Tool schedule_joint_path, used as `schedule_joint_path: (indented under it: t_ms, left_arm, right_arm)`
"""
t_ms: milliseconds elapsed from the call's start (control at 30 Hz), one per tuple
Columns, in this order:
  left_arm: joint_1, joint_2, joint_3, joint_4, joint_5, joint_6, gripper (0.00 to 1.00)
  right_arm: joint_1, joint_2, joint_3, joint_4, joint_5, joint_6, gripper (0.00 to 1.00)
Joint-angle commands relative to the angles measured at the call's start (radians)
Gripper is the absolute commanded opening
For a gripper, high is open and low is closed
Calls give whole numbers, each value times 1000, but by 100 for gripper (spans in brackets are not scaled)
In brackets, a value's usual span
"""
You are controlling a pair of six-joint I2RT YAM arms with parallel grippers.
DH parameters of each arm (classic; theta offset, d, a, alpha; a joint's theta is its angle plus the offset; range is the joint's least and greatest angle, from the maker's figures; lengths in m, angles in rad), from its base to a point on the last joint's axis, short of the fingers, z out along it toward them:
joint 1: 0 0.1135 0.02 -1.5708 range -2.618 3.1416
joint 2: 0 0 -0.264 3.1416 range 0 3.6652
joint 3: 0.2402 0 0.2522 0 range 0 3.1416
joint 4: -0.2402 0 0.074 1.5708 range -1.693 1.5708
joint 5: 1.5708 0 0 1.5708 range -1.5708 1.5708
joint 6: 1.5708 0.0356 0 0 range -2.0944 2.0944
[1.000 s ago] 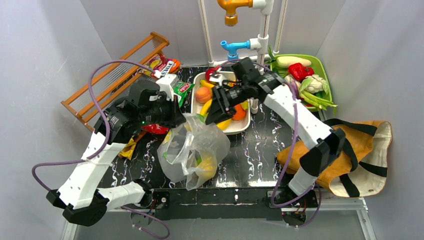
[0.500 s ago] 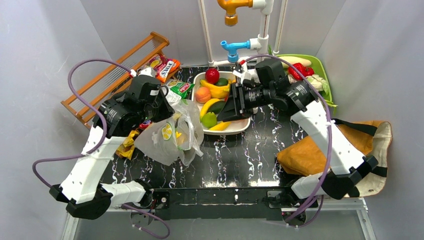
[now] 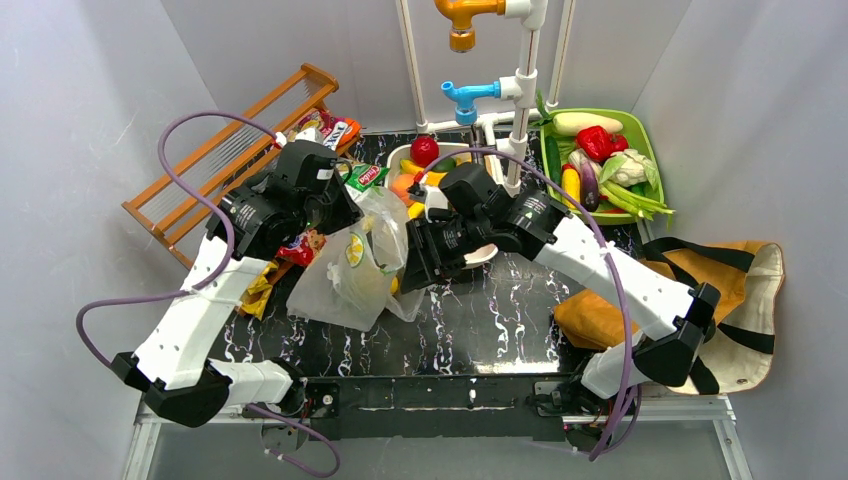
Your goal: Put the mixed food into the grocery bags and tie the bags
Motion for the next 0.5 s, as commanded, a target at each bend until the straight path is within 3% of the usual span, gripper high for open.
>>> schedule_joint_path:
  t_ms: [0, 267, 467]
  left_arm:
    - [1, -6, 30, 16, 6, 9, 0]
    - [8, -18, 18, 16, 7, 21, 0]
    - [13, -18, 11, 15, 18, 26, 0]
  right_arm:
    - [-4, -19, 43, -73, 202, -23, 51]
    - [6, -122, 17, -105, 400, -49, 51]
    - [8, -185, -26, -88, 463, -76, 51]
